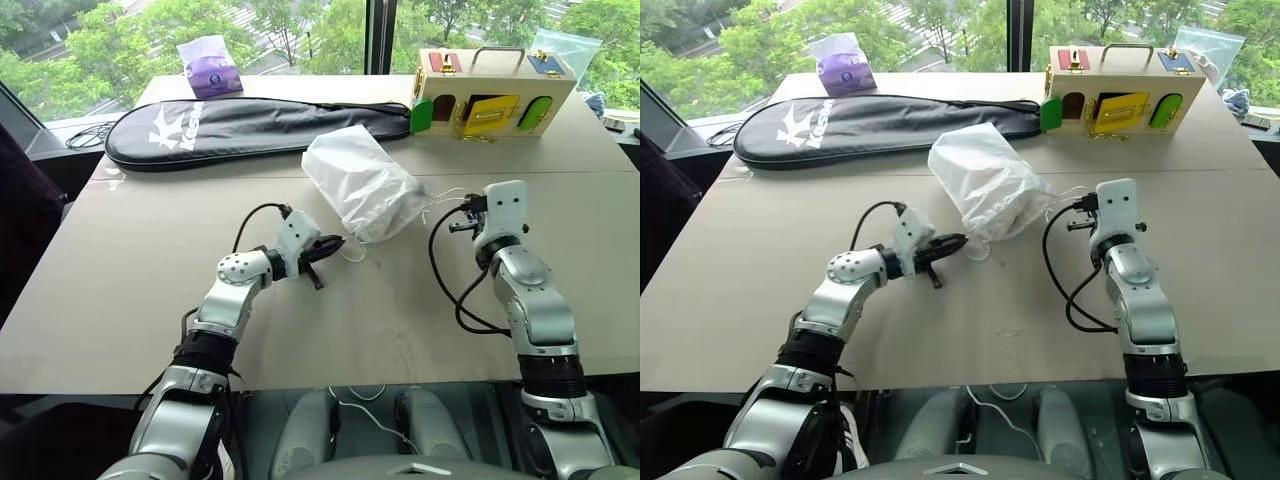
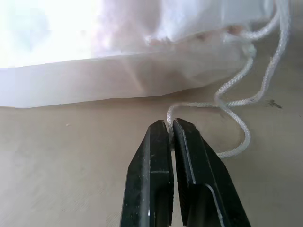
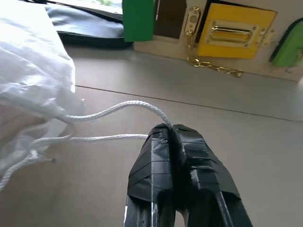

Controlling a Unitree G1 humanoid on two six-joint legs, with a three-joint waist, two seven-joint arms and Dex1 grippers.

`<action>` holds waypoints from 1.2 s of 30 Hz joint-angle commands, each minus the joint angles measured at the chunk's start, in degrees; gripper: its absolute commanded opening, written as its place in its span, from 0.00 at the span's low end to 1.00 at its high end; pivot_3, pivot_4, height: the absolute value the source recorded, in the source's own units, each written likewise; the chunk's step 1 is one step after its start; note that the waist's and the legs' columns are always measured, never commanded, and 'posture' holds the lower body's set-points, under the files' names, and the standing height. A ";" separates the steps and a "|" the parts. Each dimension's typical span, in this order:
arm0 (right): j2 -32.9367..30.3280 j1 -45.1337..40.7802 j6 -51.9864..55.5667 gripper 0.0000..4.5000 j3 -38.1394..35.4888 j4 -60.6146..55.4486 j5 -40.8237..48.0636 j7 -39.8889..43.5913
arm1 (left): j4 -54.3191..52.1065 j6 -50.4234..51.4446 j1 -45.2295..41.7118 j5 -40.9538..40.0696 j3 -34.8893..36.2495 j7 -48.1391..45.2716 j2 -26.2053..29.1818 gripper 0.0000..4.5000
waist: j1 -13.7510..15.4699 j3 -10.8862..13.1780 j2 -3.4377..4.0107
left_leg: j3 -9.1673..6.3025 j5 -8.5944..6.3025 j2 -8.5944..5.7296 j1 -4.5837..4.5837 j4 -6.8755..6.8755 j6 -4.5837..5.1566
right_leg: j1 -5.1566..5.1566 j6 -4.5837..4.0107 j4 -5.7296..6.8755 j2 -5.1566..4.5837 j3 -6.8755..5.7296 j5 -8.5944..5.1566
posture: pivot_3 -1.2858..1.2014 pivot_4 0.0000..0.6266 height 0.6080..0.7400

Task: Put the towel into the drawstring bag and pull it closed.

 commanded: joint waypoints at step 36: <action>2.82 -1.85 -8.28 0.00 -20.65 2.11 10.30 -18.12 | -7.62 6.45 4.94 7.31 22.08 50.62 -2.05 0.01 | 0.05 0.00 -0.01 | 0.00 0.00 -0.04 0.04 -0.01 -0.01 | 0.02 0.00 0.06 -0.01 0.00 0.01 | 0.52 0.24 1.00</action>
